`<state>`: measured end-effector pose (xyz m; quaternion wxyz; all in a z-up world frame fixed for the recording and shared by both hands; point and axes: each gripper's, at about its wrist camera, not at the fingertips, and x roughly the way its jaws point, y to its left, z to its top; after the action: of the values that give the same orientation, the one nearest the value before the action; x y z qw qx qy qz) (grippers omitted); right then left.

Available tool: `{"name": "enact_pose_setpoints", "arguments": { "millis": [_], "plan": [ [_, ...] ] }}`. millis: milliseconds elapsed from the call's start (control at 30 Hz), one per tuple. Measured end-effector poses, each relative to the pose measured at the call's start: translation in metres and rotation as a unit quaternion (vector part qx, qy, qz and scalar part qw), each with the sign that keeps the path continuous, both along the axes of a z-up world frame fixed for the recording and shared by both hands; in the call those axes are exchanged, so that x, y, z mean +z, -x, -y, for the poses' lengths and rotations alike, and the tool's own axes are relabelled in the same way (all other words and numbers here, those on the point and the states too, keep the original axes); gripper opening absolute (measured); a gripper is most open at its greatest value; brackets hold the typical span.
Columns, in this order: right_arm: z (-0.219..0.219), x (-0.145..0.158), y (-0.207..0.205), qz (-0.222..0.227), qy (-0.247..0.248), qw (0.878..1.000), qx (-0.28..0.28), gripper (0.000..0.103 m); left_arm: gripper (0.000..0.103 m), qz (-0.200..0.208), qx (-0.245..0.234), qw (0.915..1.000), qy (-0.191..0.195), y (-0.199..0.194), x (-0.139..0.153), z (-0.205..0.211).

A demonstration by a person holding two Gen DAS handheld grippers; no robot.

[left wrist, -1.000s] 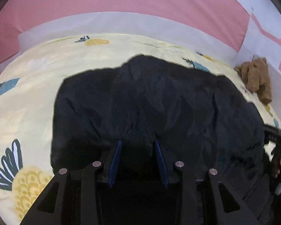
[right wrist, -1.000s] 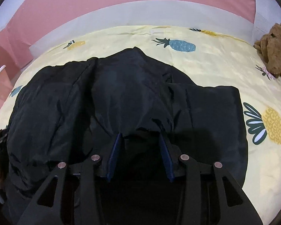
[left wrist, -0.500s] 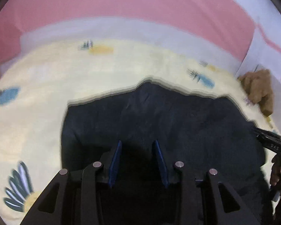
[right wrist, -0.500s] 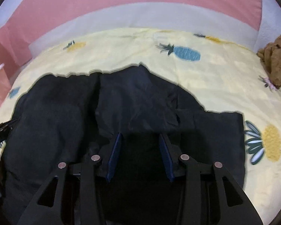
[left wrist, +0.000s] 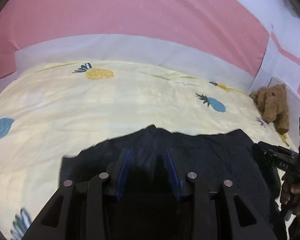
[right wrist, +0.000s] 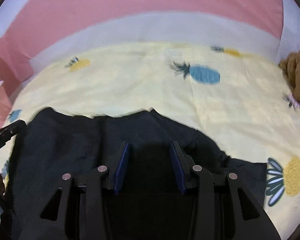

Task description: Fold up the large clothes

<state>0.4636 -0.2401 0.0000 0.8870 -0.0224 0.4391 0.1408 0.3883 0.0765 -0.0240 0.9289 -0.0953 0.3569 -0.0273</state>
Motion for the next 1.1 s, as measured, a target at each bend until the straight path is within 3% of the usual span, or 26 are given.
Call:
{"name": "enact_pose_setpoints", "arguments": {
  "millis": [100, 267, 333, 400, 467, 533, 633, 700, 800, 933, 1100],
  "plan": [
    [0.008, -0.033, -0.005, -0.022, -0.004, 1.000, -0.005, 0.044, 0.038, -0.029, 0.000, 0.9995, -0.012, -0.017, -0.034, 0.008],
    [0.012, -0.035, -0.005, -0.022, -0.013, 1.000, -0.013, 0.044, 0.039, -0.007, -0.003, 0.9999, -0.013, -0.009, -0.055, 0.008],
    [0.013, -0.017, 0.003, -0.017, -0.011, 0.999, -0.026, 0.044, 0.038, -0.014, -0.003, 0.9998, -0.017, -0.010, -0.050, 0.008],
    [0.013, 0.006, 0.019, 0.023, -0.020, 0.999, -0.023, 0.044, 0.038, -0.016, 0.004, 0.9998, -0.008, -0.002, -0.037, 0.005],
    [0.013, 0.032, 0.048, 0.066, -0.042, 0.997, -0.011, 0.044, 0.038, 0.003, 0.000, 1.0000, 0.005, 0.016, -0.019, 0.002],
    [0.005, 0.041, 0.071, 0.077, -0.056, 0.995, 0.017, 0.045, 0.038, 0.024, -0.017, 0.9996, 0.003, 0.039, -0.005, 0.005],
    [-0.014, 0.022, 0.085, 0.052, -0.036, 0.997, 0.050, 0.045, 0.038, 0.028, -0.045, 0.9986, -0.003, 0.060, -0.006, 0.017],
    [-0.019, -0.011, 0.079, 0.012, -0.023, 0.999, 0.047, 0.045, 0.038, -0.001, -0.047, 0.9988, -0.012, 0.057, -0.026, 0.023],
    [-0.016, -0.022, 0.074, 0.017, -0.027, 0.999, 0.044, 0.044, 0.038, -0.013, -0.048, 0.9987, -0.008, 0.053, -0.047, 0.025],
    [-0.013, 0.006, 0.088, 0.010, -0.023, 0.999, 0.031, 0.044, 0.038, -0.028, -0.041, 0.9987, -0.008, 0.056, -0.033, 0.023],
    [-0.019, 0.041, 0.138, 0.039, -0.056, 0.996, 0.060, 0.044, 0.038, 0.002, -0.061, 0.9976, 0.035, 0.099, 0.001, 0.026]
  ]
}}
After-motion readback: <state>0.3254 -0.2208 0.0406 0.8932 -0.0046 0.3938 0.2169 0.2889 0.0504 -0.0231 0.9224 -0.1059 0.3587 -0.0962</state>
